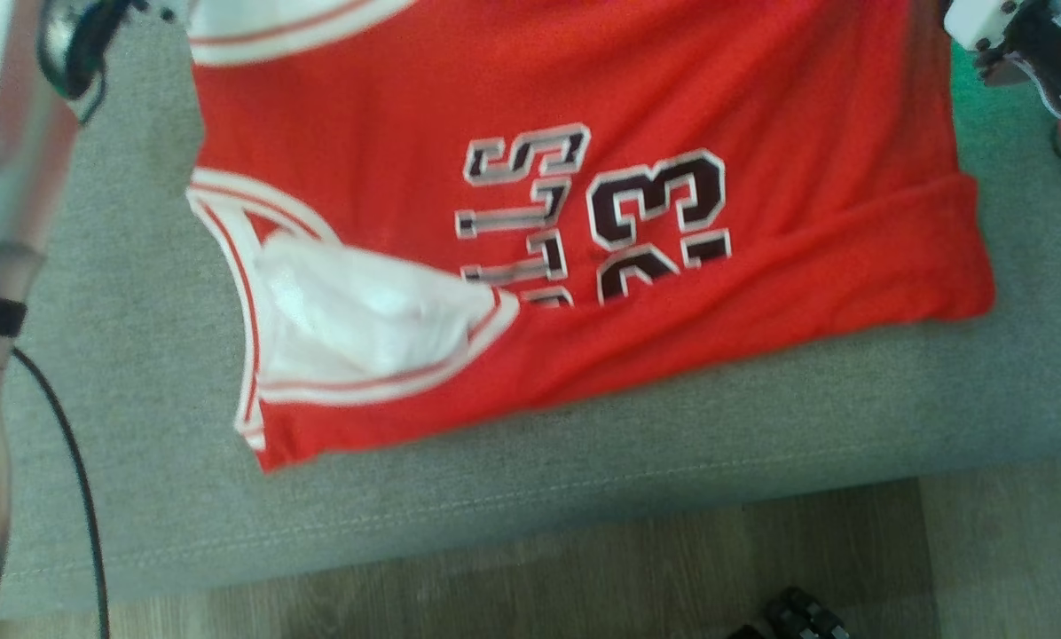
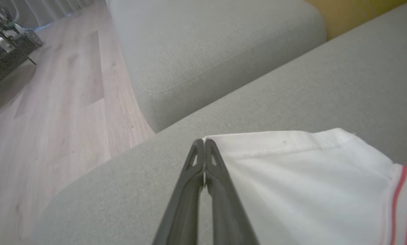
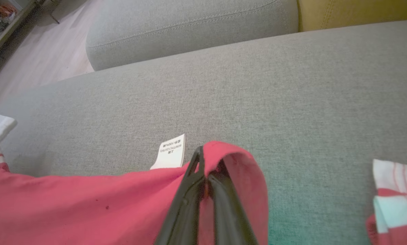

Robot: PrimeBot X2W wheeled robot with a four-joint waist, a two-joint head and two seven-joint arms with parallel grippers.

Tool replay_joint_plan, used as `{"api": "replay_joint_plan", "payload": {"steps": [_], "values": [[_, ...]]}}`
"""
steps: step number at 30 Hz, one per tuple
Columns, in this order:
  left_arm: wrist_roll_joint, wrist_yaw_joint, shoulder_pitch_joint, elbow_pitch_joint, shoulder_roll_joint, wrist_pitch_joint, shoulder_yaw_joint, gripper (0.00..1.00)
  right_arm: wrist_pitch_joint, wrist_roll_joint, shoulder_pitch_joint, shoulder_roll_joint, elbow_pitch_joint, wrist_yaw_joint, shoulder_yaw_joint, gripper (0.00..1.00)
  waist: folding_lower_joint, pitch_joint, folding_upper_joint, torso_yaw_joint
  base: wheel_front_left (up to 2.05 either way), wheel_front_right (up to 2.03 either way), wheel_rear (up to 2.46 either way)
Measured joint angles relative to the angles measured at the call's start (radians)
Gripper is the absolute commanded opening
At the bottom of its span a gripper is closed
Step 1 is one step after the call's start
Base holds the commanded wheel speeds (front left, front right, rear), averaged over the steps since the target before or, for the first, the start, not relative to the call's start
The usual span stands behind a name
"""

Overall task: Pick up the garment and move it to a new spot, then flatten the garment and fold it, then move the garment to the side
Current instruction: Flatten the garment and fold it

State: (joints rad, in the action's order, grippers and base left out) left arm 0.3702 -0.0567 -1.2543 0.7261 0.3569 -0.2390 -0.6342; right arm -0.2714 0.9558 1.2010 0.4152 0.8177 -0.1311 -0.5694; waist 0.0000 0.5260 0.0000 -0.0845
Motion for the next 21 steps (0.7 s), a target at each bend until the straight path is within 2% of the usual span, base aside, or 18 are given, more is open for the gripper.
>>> {"api": "replay_joint_plan", "payload": {"steps": [5, 10, 14, 16, 21], "values": [[-0.011, 0.029, -0.035, 0.03, 0.005, 0.11, 0.014, 0.0, 0.059, 0.035, 0.009, 0.009, 0.016, 0.0, -0.008, 0.0, 0.0, -0.004, 0.0, 0.004, 0.0, 0.0, 0.0], [0.013, -0.011, -0.027, 0.036, 0.002, 0.128, 0.016, 0.0, 0.058, 0.101, 0.016, 0.042, -0.017, 0.0, -0.043, 0.0, 0.0, -0.017, 0.0, 0.013, 0.0, 0.0, 0.0], [0.03, -0.022, 0.037, -0.045, 0.016, 0.151, 0.004, 0.0, 0.039, 0.147, -0.009, 0.096, -0.071, 0.0, -0.077, 0.0, 0.0, -0.03, 0.0, 0.024, 0.0, 0.0, 0.0], [0.044, -0.021, 0.113, -0.137, 0.037, 0.142, 0.001, 0.0, 0.038, 0.186, -0.062, 0.144, -0.11, 0.0, -0.092, 0.0, 0.0, -0.045, 0.0, 0.038, 0.0, 0.0, 0.0], [0.073, 0.037, 0.25, -0.353, 0.099, 0.104, 0.005, 0.0, 0.034, 0.227, -0.139, 0.217, -0.181, 0.0, -0.12, 0.0, 0.0, -0.075, 0.0, 0.058, 0.0, 0.0, 0.0]]}}
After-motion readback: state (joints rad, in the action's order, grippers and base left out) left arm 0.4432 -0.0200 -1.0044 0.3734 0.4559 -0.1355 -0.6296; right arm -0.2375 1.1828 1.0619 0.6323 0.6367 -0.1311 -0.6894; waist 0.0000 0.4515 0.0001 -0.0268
